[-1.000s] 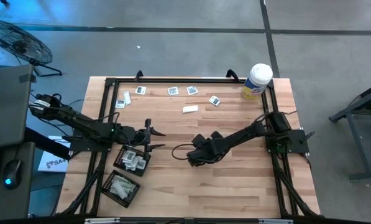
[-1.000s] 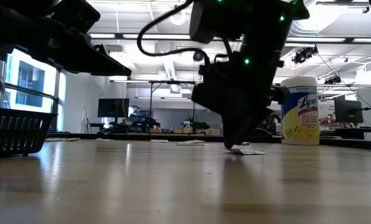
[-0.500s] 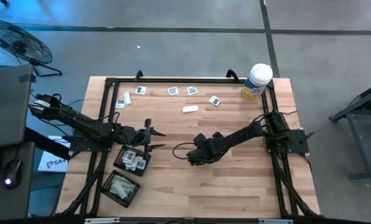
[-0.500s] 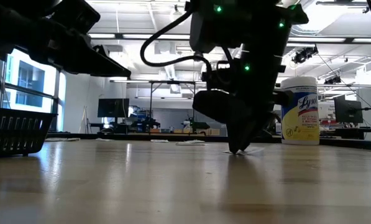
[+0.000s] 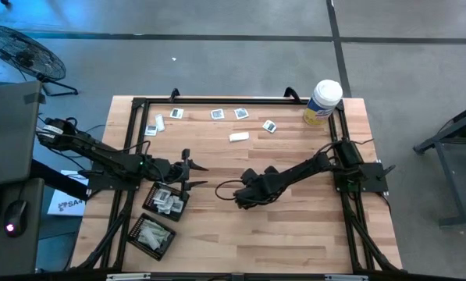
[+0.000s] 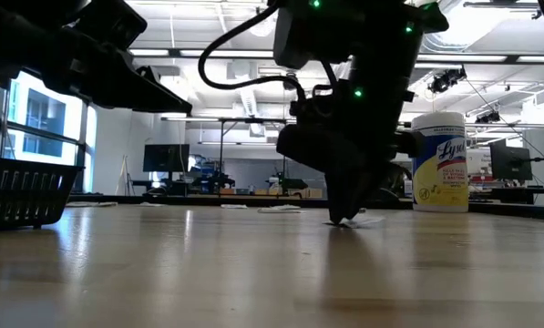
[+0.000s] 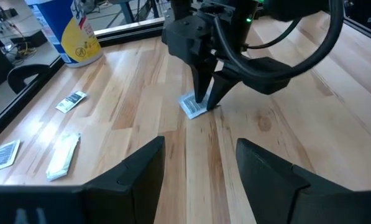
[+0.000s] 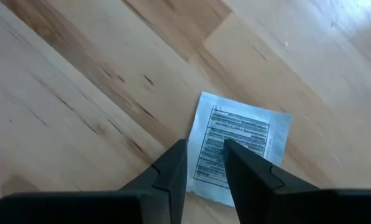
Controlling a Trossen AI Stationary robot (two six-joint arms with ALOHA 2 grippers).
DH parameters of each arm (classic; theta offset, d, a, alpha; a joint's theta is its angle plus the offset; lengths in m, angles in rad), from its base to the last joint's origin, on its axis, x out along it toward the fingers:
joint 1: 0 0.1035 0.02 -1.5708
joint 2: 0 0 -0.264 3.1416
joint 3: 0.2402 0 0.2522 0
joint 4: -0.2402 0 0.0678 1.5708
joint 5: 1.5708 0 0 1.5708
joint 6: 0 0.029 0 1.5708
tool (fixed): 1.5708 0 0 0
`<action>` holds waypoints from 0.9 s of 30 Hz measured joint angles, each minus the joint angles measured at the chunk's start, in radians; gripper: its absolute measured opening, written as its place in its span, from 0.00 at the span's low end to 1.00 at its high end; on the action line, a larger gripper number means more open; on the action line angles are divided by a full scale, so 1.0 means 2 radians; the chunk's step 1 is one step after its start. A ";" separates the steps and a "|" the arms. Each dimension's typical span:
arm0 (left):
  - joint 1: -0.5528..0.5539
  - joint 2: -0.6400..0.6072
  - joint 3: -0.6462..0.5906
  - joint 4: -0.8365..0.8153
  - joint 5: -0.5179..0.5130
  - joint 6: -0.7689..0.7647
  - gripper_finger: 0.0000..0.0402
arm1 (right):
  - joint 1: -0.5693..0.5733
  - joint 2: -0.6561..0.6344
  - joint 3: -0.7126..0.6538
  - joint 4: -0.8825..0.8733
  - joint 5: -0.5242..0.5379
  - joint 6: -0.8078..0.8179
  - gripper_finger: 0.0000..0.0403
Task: Pick & Place First Aid Supplies
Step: Put the towelette pack into the top black bin
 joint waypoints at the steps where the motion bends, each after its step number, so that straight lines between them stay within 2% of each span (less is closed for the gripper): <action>1: 0.000 0.000 0.000 -0.002 0.000 0.000 0.48 | 0.000 0.000 0.000 0.005 0.002 0.000 0.25; 15: 0.000 0.000 0.000 -0.006 -0.001 0.000 0.48 | 0.000 0.000 0.000 0.049 0.004 -0.021 0.25; 27: 0.000 0.000 0.000 -0.010 -0.001 0.002 0.48 | -0.001 0.000 0.000 -0.024 0.003 0.042 0.24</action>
